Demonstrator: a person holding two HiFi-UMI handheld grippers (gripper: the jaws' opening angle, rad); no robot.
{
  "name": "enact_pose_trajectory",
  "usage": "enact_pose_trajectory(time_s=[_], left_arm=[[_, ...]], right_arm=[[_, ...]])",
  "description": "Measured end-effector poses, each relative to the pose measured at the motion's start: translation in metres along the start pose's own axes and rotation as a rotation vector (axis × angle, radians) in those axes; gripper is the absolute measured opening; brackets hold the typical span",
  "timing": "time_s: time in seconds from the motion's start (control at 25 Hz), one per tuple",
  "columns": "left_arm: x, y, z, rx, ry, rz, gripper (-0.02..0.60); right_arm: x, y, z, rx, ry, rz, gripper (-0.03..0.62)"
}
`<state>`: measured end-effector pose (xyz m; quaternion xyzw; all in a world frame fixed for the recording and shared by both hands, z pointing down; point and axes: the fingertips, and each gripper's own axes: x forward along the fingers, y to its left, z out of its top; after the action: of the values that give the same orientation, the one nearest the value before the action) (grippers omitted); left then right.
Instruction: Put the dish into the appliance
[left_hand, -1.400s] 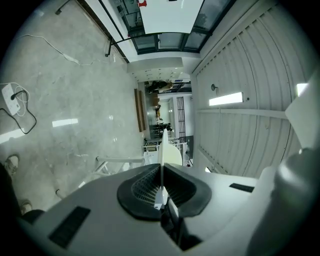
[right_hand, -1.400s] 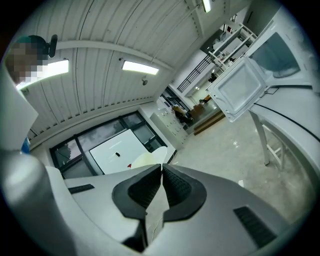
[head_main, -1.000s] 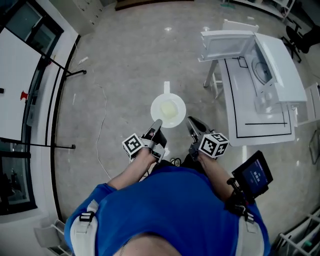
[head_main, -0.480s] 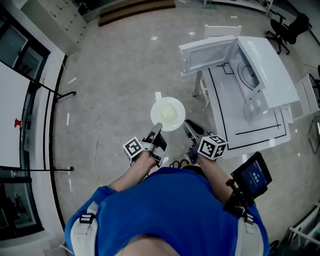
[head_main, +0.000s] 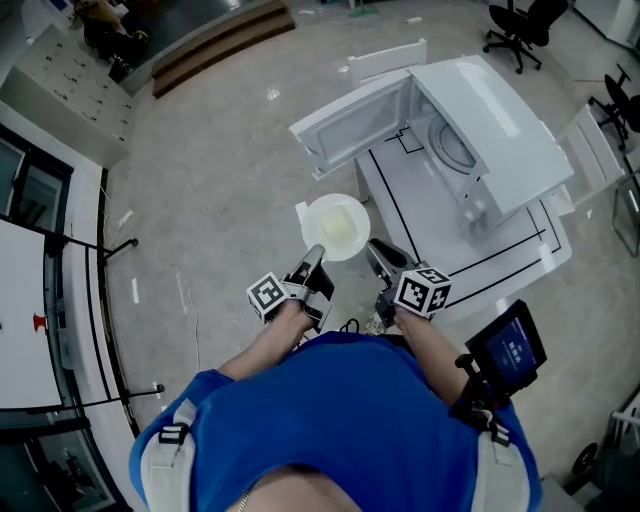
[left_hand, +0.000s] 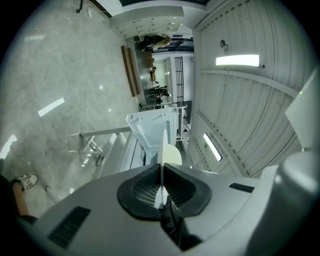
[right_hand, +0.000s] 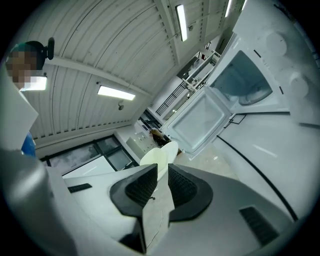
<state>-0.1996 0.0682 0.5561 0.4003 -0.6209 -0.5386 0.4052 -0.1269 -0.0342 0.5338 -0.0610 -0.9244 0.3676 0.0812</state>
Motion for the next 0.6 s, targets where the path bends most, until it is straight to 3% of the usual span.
enact_pose_trajectory(time_s=[0.6], left_arm=[[0.129,-0.010,-0.045,0.028,0.232,-0.049,0.017]], right_arm=[[-0.042,-0.084,0.060,0.023,-0.151,-0.180,0.040]])
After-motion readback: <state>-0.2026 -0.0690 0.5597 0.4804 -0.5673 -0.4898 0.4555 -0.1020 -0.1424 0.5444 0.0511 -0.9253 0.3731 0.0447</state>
